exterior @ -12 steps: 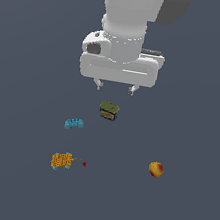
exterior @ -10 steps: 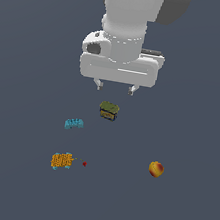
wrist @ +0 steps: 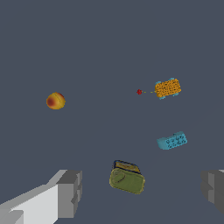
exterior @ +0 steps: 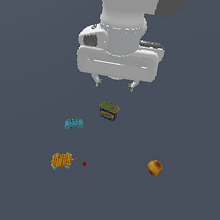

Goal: Pick up a designated object from a clutter of objects.

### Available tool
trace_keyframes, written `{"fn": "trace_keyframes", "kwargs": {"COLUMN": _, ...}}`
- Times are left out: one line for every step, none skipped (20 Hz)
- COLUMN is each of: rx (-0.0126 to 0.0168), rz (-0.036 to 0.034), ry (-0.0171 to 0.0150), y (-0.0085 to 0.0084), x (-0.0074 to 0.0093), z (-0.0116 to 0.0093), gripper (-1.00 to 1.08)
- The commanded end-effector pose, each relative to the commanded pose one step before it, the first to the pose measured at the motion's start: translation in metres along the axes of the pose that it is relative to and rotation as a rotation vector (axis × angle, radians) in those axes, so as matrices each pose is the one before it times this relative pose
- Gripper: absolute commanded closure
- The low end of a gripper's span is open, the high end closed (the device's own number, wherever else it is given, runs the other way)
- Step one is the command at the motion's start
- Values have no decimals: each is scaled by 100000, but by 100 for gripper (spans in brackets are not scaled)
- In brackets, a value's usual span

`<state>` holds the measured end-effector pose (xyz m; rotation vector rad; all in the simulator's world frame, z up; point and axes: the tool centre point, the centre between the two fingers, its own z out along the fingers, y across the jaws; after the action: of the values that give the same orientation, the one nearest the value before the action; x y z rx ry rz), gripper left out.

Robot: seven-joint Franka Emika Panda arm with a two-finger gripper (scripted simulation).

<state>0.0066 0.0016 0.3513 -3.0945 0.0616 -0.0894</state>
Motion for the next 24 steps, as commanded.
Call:
{"fn": "trace_keyframes", "kwargs": {"rx": 114, "rz": -208, "ry": 96, "y": -32, "x": -8, "z": -87, "gripper": -92}}
{"fn": "trace_keyframes", "kwargs": {"rx": -35, "rz": 215, "ry": -71, "y": 25, "x": 8, "z": 83, "gripper": -92}}
{"fn": "trace_keyframes", "kwargs": {"rx": -8, "rz": 416, "ry": -59, "y": 51, "x": 18, "z": 120, "gripper": -92}}
{"fn": "trace_keyframes", "kwargs": {"rx": 20, "rz": 633, "ry": -47, "y": 85, "x": 32, "z": 159, "gripper": -92}}
{"fn": "trace_keyframes", "kwargs": {"rx": 43, "rz": 844, "ry": -40, "y": 117, "x": 44, "z": 199, "gripper": -92}}
{"fn": "trace_keyframes", "kwargs": {"rx": 62, "rz": 1047, "ry": -37, "y": 146, "x": 55, "z": 240, "gripper": -92}}
{"fn": "trace_keyframes", "kwargs": {"rx": 73, "rz": 1238, "ry": -39, "y": 172, "x": 65, "z": 282, "gripper": -92}}
{"fn": "trace_keyframes", "kwargs": {"rx": 75, "rz": 1413, "ry": -52, "y": 197, "x": 74, "z": 324, "gripper": -92}}
{"fn": "trace_keyframes", "kwargs": {"rx": 69, "rz": 1587, "ry": -71, "y": 220, "x": 81, "z": 371, "gripper": -92}}
{"fn": "trace_keyframes", "kwargs": {"rx": 64, "rz": 1765, "ry": -87, "y": 244, "x": 89, "z": 417, "gripper": -92}}
{"fn": "trace_keyframes", "kwargs": {"rx": 65, "rz": 1955, "ry": -95, "y": 271, "x": 99, "z": 461, "gripper": -92}}
{"fn": "trace_keyframes", "kwargs": {"rx": 68, "rz": 2154, "ry": -98, "y": 300, "x": 109, "z": 503, "gripper": -92}}
{"fn": "trace_keyframes", "kwargs": {"rx": 67, "rz": 2351, "ry": -104, "y": 328, "x": 119, "z": 547, "gripper": -92}}
{"fn": "trace_keyframes", "kwargs": {"rx": 59, "rz": 2542, "ry": -112, "y": 356, "x": 128, "z": 591, "gripper": -92}}
{"fn": "trace_keyframes", "kwargs": {"rx": 49, "rz": 2737, "ry": -120, "y": 384, "x": 138, "z": 635, "gripper": -92}}
{"fn": "trace_keyframes", "kwargs": {"rx": 38, "rz": 2934, "ry": -125, "y": 413, "x": 148, "z": 679, "gripper": -92}}
{"fn": "trace_keyframes", "kwargs": {"rx": 23, "rz": 3133, "ry": -129, "y": 443, "x": 159, "z": 723, "gripper": -92}}
{"fn": "trace_keyframes", "kwargs": {"rx": 5, "rz": 3331, "ry": -131, "y": 474, "x": 169, "z": 766, "gripper": -92}}
{"fn": "trace_keyframes", "kwargs": {"rx": -16, "rz": 3530, "ry": -132, "y": 505, "x": 181, "z": 809, "gripper": -92}}
{"fn": "trace_keyframes", "kwargs": {"rx": -41, "rz": 3729, "ry": -130, "y": 536, "x": 193, "z": 851, "gripper": -92}}
{"fn": "trace_keyframes", "kwargs": {"rx": -67, "rz": 3832, "ry": -123, "y": 555, "x": 200, "z": 871, "gripper": -92}}
{"fn": "trace_keyframes", "kwargs": {"rx": -93, "rz": 3836, "ry": -111, "y": 559, "x": 204, "z": 868, "gripper": -92}}
{"fn": "trace_keyframes", "kwargs": {"rx": -117, "rz": 3841, "ry": -98, "y": 563, "x": 208, "z": 866, "gripper": -92}}
{"fn": "trace_keyframes", "kwargs": {"rx": -142, "rz": 3844, "ry": -84, "y": 568, "x": 212, "z": 863, "gripper": -92}}
